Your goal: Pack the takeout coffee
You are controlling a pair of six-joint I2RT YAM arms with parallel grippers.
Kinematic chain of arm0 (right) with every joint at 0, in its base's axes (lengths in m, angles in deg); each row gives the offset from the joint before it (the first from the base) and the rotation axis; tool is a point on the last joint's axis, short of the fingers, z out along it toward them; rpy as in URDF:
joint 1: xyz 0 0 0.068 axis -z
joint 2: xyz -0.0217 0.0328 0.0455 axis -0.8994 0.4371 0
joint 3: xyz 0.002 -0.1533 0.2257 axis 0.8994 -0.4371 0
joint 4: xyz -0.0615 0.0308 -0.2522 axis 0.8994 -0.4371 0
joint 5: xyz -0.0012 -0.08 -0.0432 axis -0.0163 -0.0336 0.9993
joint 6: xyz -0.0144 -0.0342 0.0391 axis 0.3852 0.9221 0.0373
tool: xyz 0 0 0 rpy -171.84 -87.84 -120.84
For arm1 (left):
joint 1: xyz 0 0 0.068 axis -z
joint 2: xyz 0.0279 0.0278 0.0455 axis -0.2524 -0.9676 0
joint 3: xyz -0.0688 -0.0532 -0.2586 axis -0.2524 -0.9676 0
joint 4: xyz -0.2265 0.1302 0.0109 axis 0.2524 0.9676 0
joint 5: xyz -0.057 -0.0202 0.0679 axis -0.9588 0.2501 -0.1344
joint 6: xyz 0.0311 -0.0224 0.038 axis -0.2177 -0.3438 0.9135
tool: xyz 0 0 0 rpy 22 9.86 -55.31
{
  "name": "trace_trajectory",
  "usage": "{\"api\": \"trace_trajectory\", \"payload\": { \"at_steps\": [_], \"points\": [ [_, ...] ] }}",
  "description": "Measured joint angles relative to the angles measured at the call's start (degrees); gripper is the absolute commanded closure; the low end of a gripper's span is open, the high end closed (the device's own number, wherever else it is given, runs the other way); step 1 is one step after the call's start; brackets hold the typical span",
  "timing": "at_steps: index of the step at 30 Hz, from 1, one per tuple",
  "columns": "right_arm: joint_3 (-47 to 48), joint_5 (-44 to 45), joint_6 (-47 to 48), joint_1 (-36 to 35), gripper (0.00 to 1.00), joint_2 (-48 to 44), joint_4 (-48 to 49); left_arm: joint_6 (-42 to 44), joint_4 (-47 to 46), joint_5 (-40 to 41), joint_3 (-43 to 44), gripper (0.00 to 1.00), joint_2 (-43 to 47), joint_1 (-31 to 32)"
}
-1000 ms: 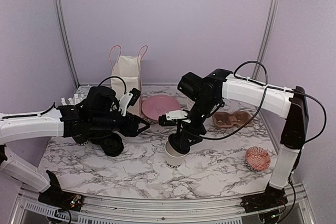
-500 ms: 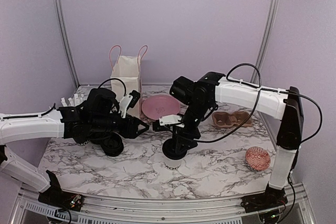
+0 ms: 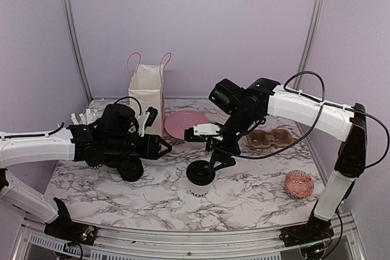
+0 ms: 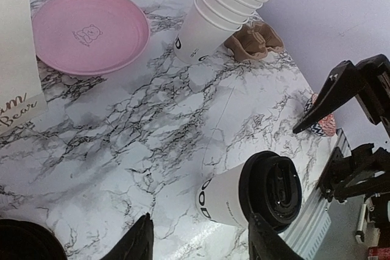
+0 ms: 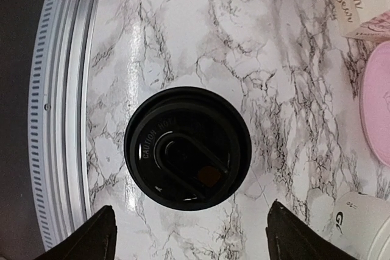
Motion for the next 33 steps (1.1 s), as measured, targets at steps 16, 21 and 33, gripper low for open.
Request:
{"api": "trace_trajectory", "payload": {
  "at_steps": [16, 21, 33],
  "points": [
    [-27.30, -28.76, -15.13, 18.84, 0.43, -8.61, 18.18, -21.38, -10.49, -12.31, -4.68, 0.58, -6.29, 1.90],
    [-26.73, -33.29, -16.48, 18.84, 0.47, -4.55, 19.74, -22.25, -11.61, -14.60, -4.68, 0.58, -7.80, 2.19],
    [-24.06, -37.18, -16.48, 18.60, 0.49, 1.20, 18.95, -21.99, -12.66, -16.74, -3.67, 0.61, -11.34, 3.06]
  ]
}}
